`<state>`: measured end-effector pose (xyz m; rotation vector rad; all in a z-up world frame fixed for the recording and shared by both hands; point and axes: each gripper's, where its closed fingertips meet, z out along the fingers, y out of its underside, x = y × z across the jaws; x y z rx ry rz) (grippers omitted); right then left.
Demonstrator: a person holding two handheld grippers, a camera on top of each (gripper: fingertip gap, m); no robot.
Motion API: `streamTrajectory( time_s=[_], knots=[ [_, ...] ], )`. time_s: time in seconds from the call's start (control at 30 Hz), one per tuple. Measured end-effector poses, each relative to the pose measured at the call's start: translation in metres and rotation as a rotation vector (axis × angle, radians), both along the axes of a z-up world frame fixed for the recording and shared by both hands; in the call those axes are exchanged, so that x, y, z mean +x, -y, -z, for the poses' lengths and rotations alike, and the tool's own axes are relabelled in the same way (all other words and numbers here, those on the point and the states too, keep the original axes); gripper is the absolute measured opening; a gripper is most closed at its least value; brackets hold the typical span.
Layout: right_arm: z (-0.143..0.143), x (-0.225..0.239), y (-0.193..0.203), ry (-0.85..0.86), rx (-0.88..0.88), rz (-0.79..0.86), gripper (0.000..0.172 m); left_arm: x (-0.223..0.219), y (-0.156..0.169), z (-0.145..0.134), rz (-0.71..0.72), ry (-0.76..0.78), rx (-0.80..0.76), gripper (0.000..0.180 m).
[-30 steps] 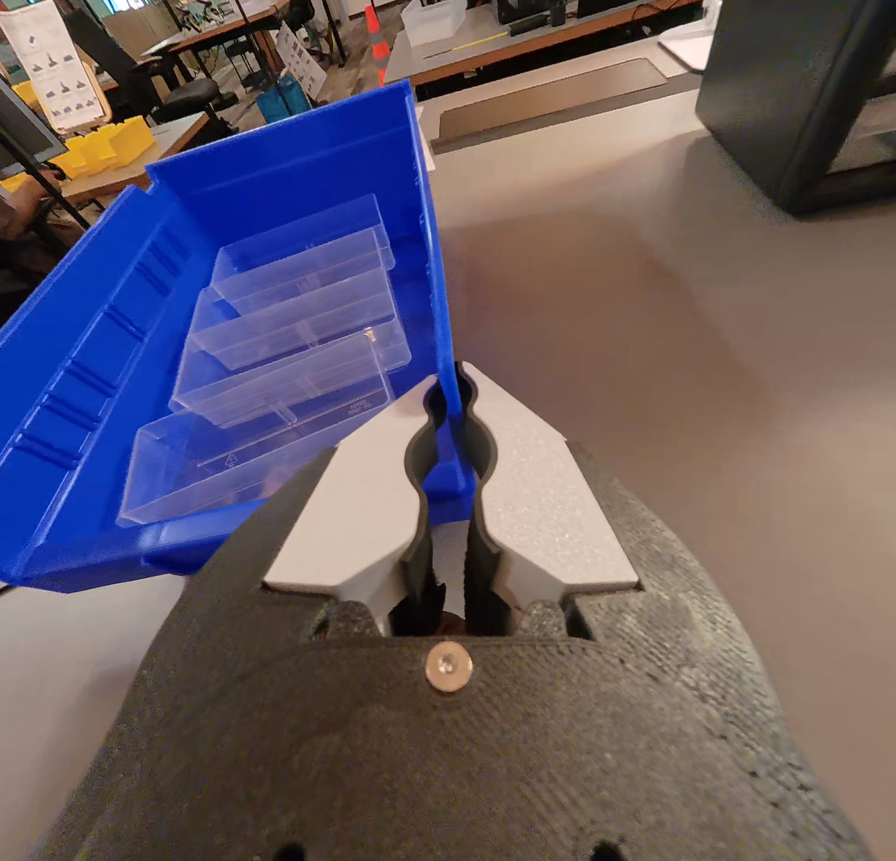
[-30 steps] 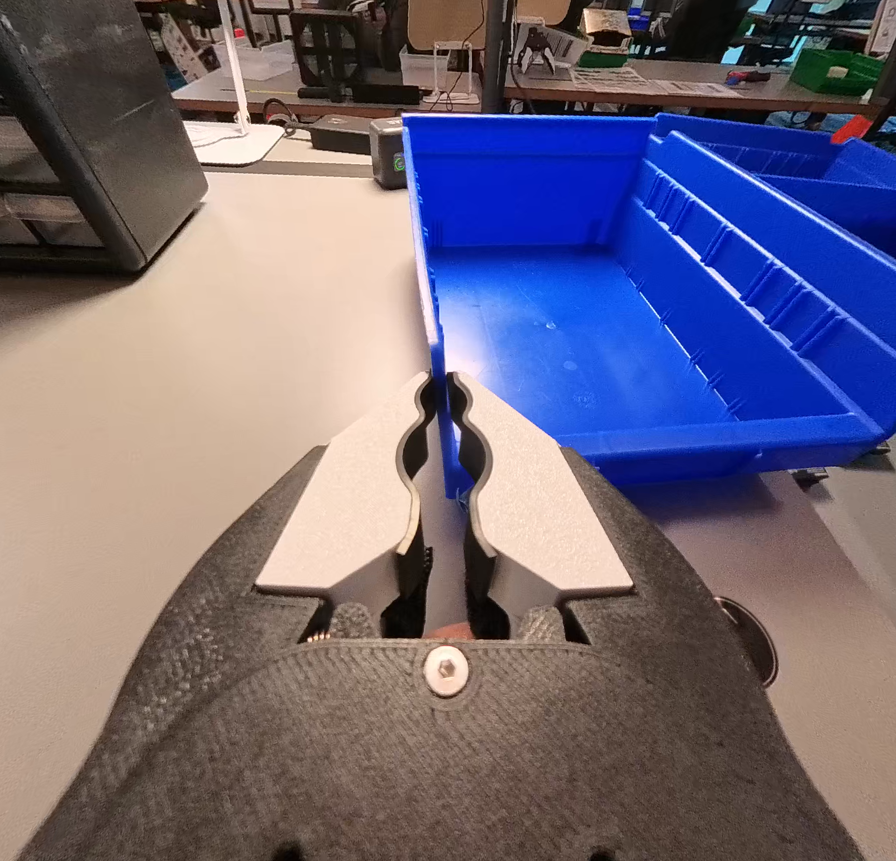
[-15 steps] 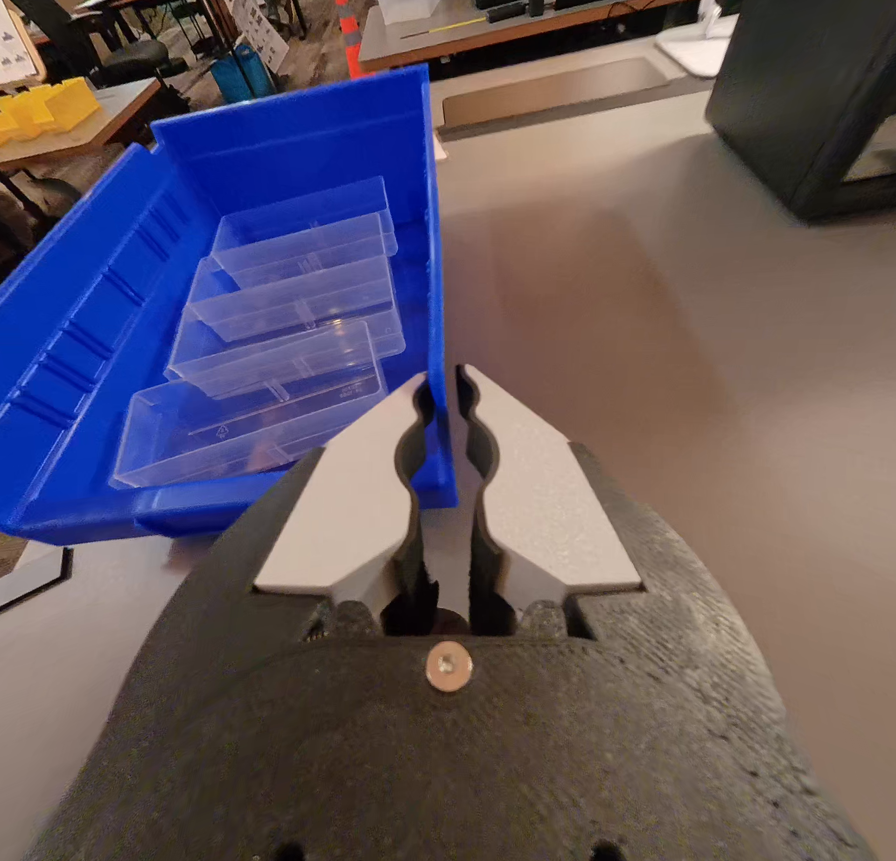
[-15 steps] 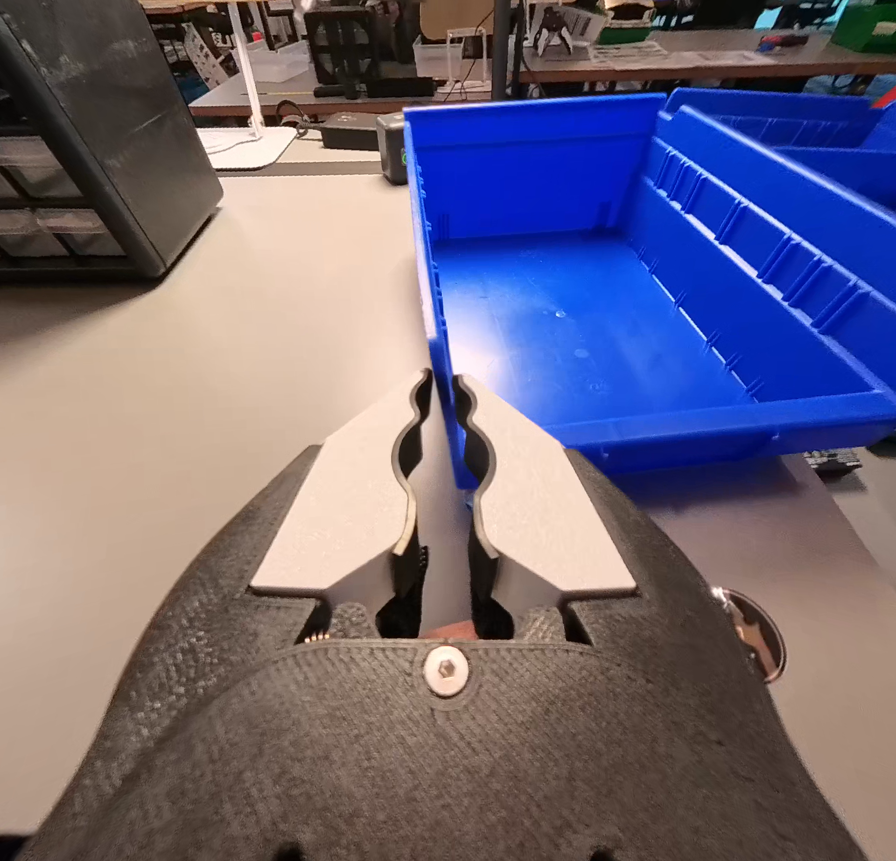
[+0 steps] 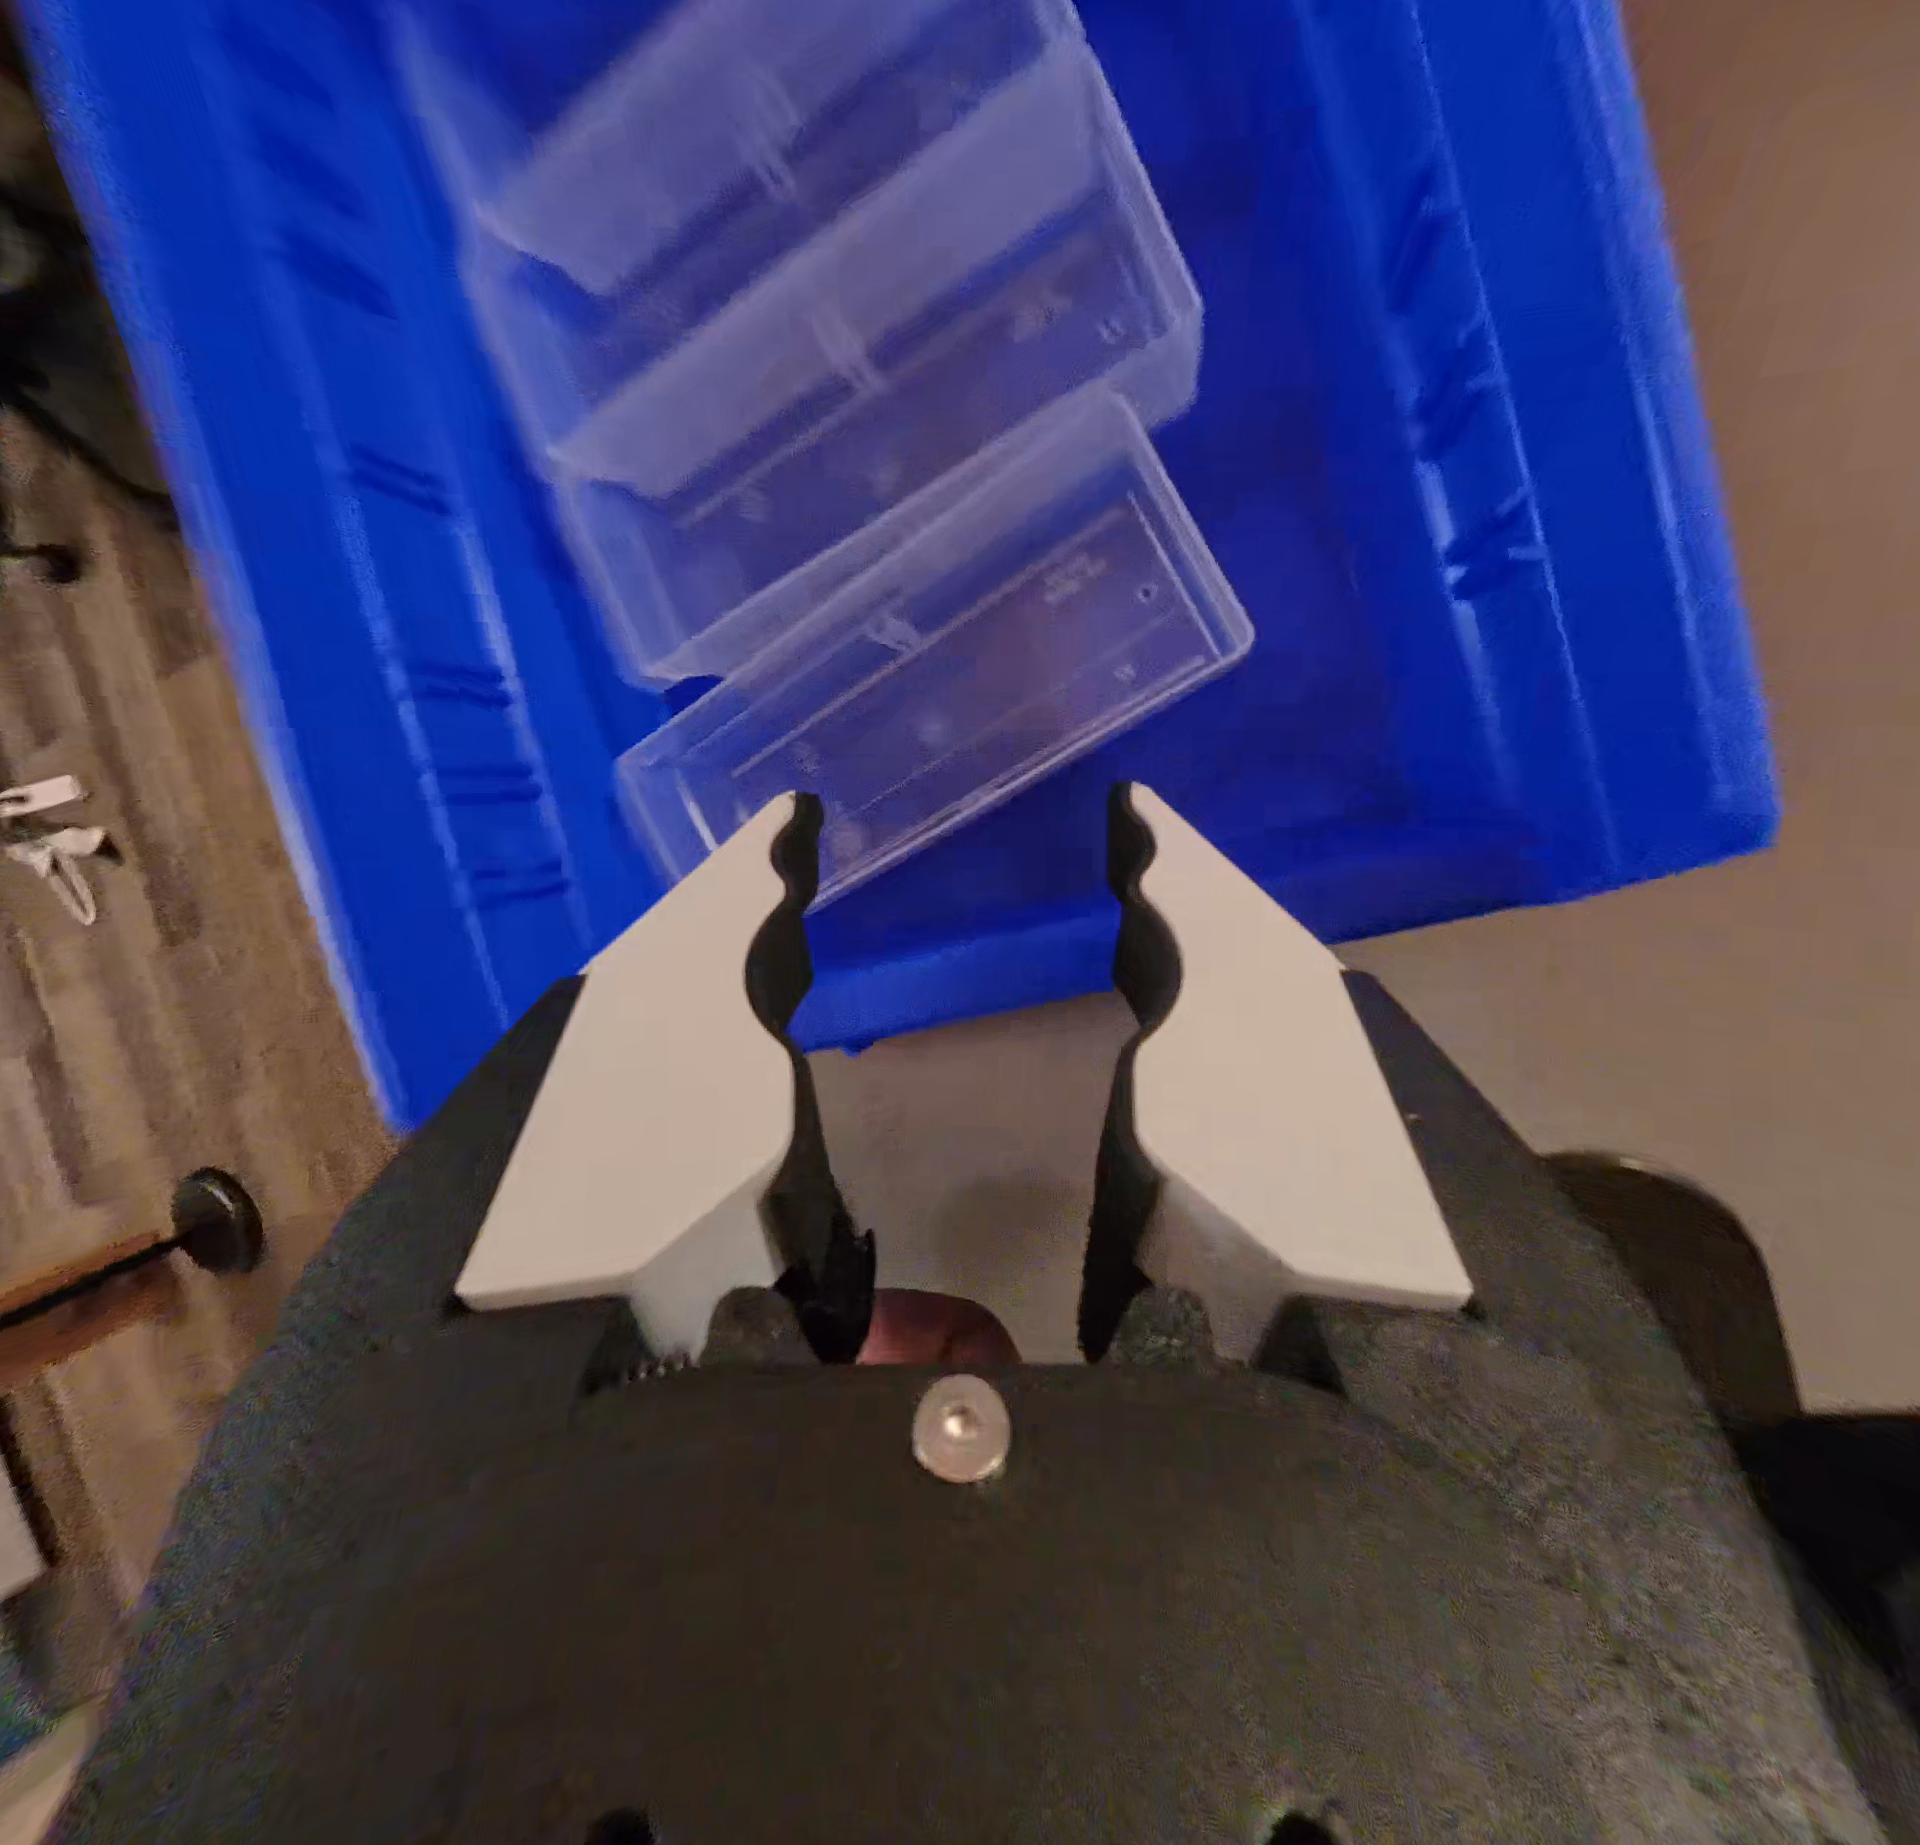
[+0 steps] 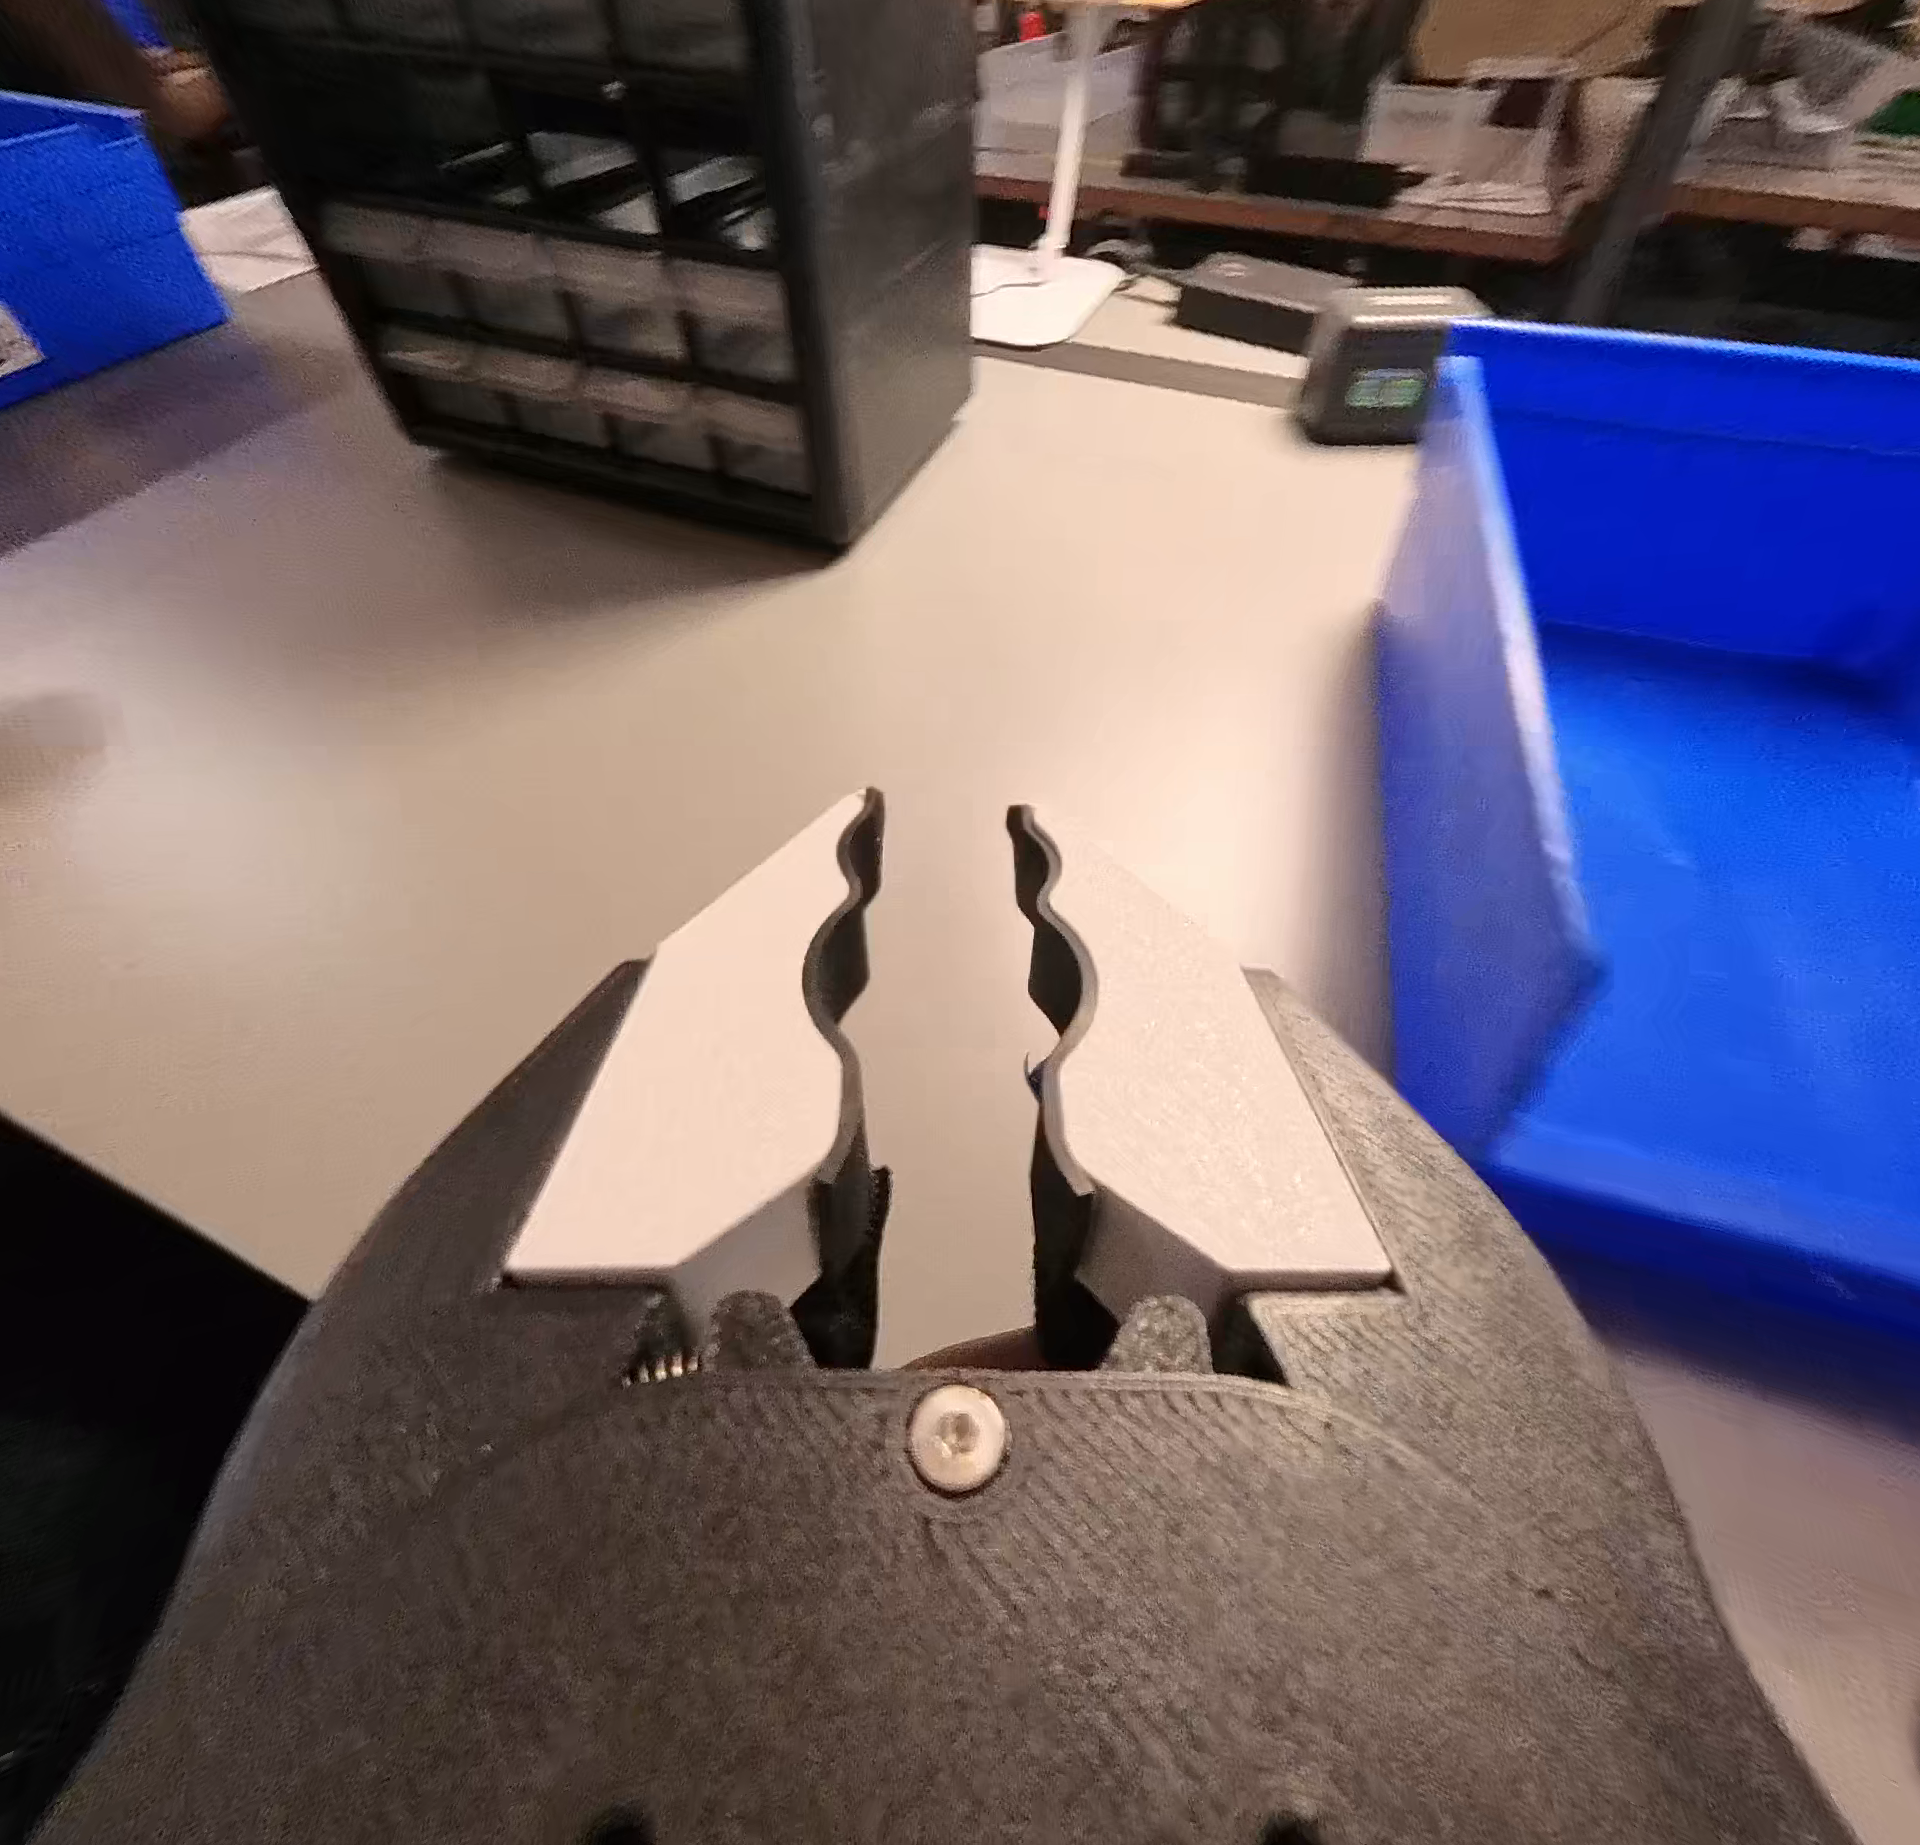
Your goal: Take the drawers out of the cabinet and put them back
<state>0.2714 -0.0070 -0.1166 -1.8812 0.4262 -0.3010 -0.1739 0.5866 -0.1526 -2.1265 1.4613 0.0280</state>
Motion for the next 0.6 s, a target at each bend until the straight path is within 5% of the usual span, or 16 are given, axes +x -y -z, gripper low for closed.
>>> streamTrajectory(
  time_s=[0.2,0.37,0.6],
  knots=[
    [0.019,-0.026,-0.049,-0.038,-0.024,-0.158,0.027,0.018,0.013,0.032,0.24,-0.288,-0.17,0.045],
    [0.031,-0.037,-0.066,-0.054,-0.041,-0.211,0.027,0.025,0.012,0.052,0.308,-0.365,-0.206,0.012],
    [0.031,-0.028,-0.065,-0.058,-0.051,-0.225,0.026,0.028,0.017,-0.009,0.336,-0.222,-0.037,0.005]
  ],
)
